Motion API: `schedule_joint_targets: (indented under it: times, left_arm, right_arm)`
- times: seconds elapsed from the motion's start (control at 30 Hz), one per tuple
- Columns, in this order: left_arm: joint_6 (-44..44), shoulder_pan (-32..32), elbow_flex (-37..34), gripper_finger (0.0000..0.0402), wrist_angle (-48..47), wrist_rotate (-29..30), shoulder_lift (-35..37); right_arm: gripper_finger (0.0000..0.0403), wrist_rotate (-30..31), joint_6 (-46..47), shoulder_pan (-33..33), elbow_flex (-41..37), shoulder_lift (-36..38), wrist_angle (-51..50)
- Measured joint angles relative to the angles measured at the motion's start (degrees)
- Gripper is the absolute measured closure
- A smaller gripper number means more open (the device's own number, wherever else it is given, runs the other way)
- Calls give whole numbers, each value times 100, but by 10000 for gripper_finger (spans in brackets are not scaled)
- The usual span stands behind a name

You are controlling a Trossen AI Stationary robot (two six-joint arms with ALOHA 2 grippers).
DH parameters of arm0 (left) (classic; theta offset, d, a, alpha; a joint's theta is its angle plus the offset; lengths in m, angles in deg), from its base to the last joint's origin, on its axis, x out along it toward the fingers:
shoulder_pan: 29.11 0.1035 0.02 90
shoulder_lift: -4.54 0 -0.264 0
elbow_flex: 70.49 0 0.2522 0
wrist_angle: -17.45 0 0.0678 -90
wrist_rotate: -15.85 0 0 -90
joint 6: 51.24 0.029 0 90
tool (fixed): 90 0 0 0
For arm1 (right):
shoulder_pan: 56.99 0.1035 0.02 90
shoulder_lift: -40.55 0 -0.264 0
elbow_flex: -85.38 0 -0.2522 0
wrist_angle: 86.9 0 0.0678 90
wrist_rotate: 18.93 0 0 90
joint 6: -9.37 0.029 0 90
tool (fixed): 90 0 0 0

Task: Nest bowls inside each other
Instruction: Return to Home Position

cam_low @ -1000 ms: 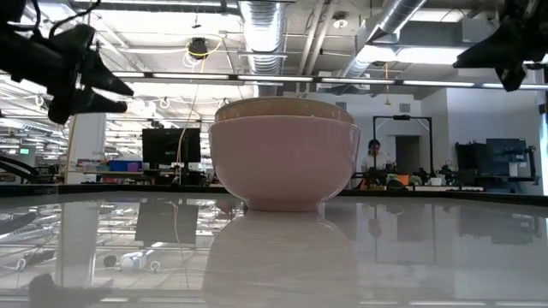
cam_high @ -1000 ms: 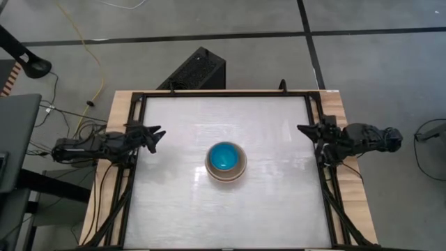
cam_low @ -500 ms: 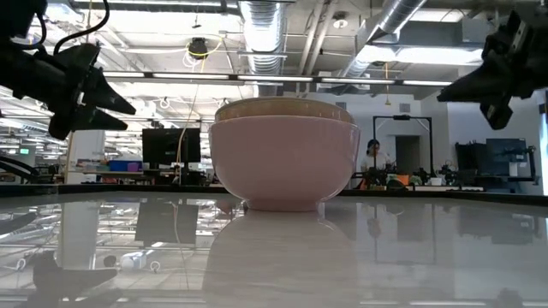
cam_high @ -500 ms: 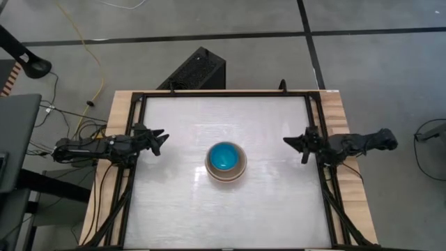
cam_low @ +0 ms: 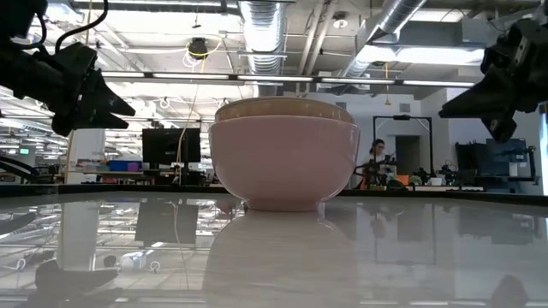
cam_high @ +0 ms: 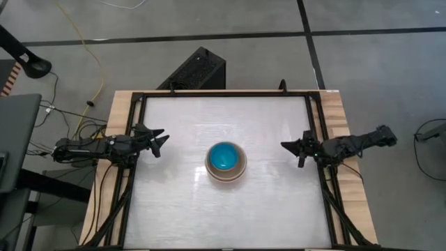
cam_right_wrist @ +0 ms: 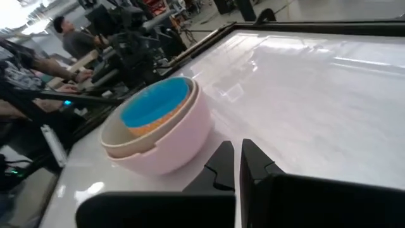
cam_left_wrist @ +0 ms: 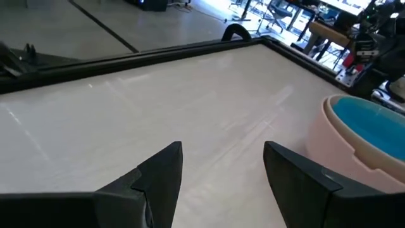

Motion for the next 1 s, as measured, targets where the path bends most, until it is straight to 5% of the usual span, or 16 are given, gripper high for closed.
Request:
schedule_joint_targets:
  times: [0.37, 1.0]
  left_arm:
    - [93, 0, 0, 192, -4, 0, 0]
    - [-226, 0, 0, 191, -7, -101, 0]
  right_arm:
    - [403, -275, 869, 73, 0, -24, -10]
    - [403, -310, 665, 58, -4, -28, -9]
